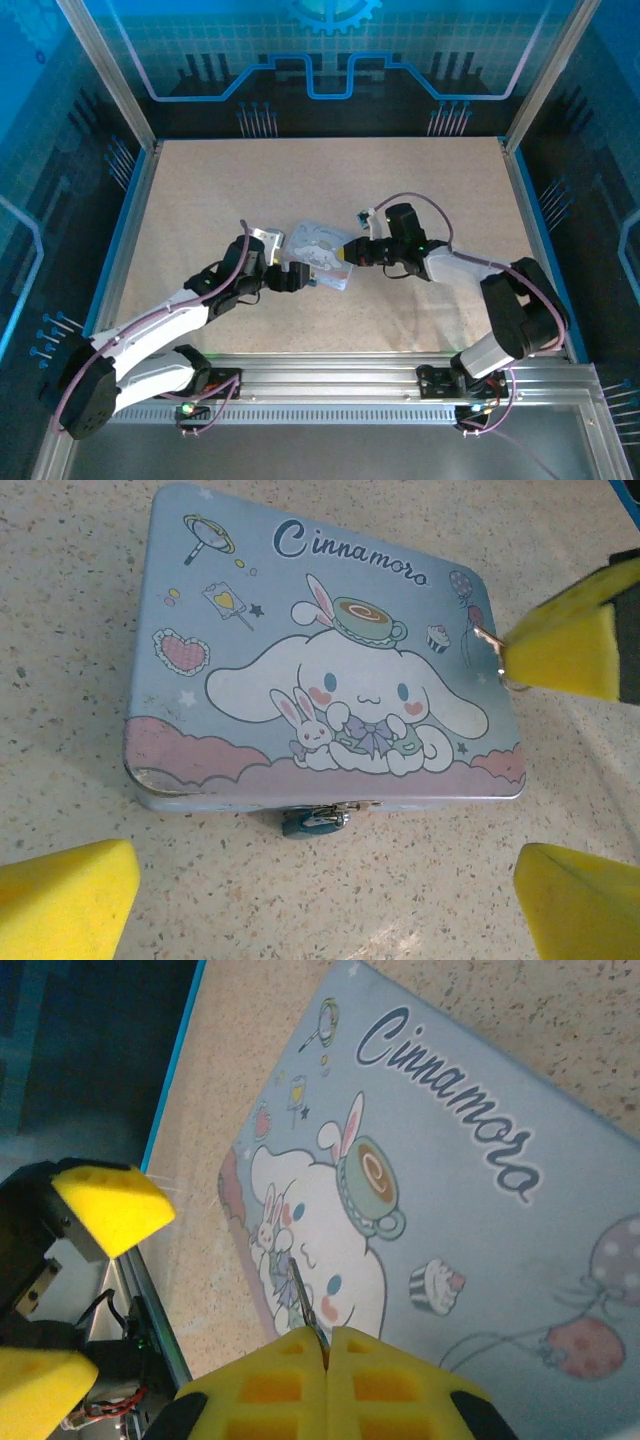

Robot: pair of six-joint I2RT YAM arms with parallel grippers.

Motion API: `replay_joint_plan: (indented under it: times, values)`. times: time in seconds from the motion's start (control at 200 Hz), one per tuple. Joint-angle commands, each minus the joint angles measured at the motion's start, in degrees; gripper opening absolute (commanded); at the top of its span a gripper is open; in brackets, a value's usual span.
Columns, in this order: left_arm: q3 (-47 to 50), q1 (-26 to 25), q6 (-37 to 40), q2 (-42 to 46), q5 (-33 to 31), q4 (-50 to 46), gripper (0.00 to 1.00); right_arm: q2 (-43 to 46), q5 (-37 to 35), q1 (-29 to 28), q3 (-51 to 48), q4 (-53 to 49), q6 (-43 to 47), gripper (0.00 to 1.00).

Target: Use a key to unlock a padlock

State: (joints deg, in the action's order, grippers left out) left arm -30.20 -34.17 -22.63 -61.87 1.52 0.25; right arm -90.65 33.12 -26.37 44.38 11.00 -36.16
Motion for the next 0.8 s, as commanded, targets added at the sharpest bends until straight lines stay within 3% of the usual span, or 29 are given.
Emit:
replay_joint_plan:
  times: [0.0,0.305,0.795]
  values:
    - [1.95,-1.82,-1.33,-2.44,0.49,6.69,0.96,-2.33,-0.81,-0.88,1.77,0.34,-1.50,0.00]
    - [5.78,-4.65,1.69,-8.63,-2.02,16.89,0.94,-5.13,-2.98,-1.14,0.61,-5.11,-1.54,0.00]
    - [9.38,-4.80,3.18,-22.19,-1.65,33.21,0.85,-4.45,-3.92,-1.75,-0.26,-6.71,-0.58,0.00]
